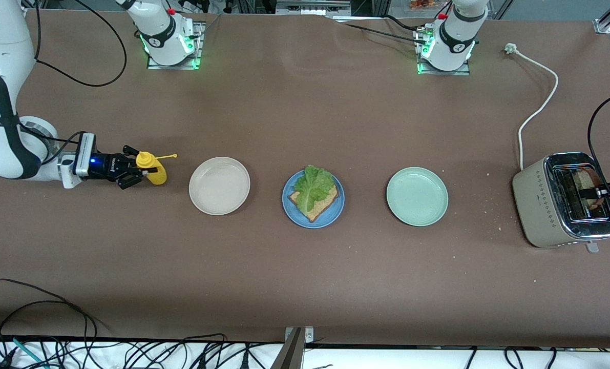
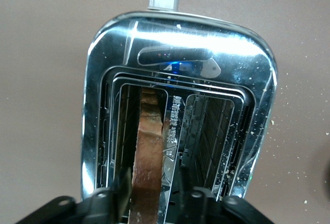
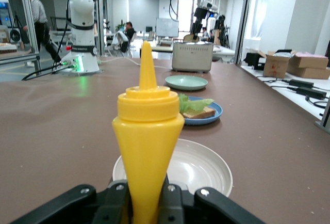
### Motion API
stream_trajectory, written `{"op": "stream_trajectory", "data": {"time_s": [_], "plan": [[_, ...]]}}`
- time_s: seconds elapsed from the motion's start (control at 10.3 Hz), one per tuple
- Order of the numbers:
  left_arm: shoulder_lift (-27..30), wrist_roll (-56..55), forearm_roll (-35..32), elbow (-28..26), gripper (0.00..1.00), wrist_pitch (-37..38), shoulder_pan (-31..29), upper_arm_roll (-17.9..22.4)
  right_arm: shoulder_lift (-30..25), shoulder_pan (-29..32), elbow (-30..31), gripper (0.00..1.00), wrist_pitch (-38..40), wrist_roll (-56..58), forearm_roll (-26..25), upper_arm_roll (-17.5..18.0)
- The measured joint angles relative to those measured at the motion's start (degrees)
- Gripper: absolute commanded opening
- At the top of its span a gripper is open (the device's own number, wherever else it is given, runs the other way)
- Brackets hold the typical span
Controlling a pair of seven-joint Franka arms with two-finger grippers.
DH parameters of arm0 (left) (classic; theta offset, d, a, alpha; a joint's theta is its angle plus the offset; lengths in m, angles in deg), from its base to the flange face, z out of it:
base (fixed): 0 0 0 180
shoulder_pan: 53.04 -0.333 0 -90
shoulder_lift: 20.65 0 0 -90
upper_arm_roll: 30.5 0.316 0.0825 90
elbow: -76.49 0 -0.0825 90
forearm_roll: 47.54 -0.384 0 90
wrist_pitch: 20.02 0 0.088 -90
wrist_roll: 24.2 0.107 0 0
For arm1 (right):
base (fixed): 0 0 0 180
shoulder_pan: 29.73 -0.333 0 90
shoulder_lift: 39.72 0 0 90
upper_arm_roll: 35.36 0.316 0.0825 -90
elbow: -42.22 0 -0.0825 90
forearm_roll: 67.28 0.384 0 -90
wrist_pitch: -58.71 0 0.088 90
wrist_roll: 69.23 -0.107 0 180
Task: Make sandwich in blue plate with both arms
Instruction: 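Release the mustard bottle with the right gripper while the left gripper lifts toast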
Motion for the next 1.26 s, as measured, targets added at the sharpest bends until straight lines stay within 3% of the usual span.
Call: {"op": "stream_trajectory", "data": {"time_s": [0.19,0.68,0.87,0.97,1.06,1.16,1.26], "plan": [[0.01,0.0,-0.28,0.01,0.0,0.23,0.01,0.05,2.95,0.01,0.04,0.12,1.42,1.47,3.43,0.04],[1.58,0.92,-0.44,1.46,0.0,3.93,0.01,-0.18,6.47,0.05,-0.01,0.13,1.71,2.75,4.49,0.07],[5.3,1.05,-0.44,2.13,0.0,7.49,0.02,-1.14,7.78,0.07,-0.01,0.24,1.73,3.1,5.36,0.11],[7.42,1.04,-0.43,2.23,0.0,9.7,0.02,-2.26,8.33,0.09,-0.01,0.41,1.74,3.16,5.53,0.12],[9.43,0.95,-0.11,2.26,0.0,12.71,0.08,-3.56,8.77,0.11,-0.02,0.92,1.74,3.18,5.56,0.13],[10.98,-0.32,1.2,2.24,0.0,15.2,0.15,-4.92,9.04,0.14,-0.02,0.99,1.88,3.18,5.6,0.14],[11.59,-3.37,2.26,2.08,0.0,16.17,0.21,-6.5,9.07,0.15,-0.06,1.0,2.02,3.15,5.6,0.15]]}}
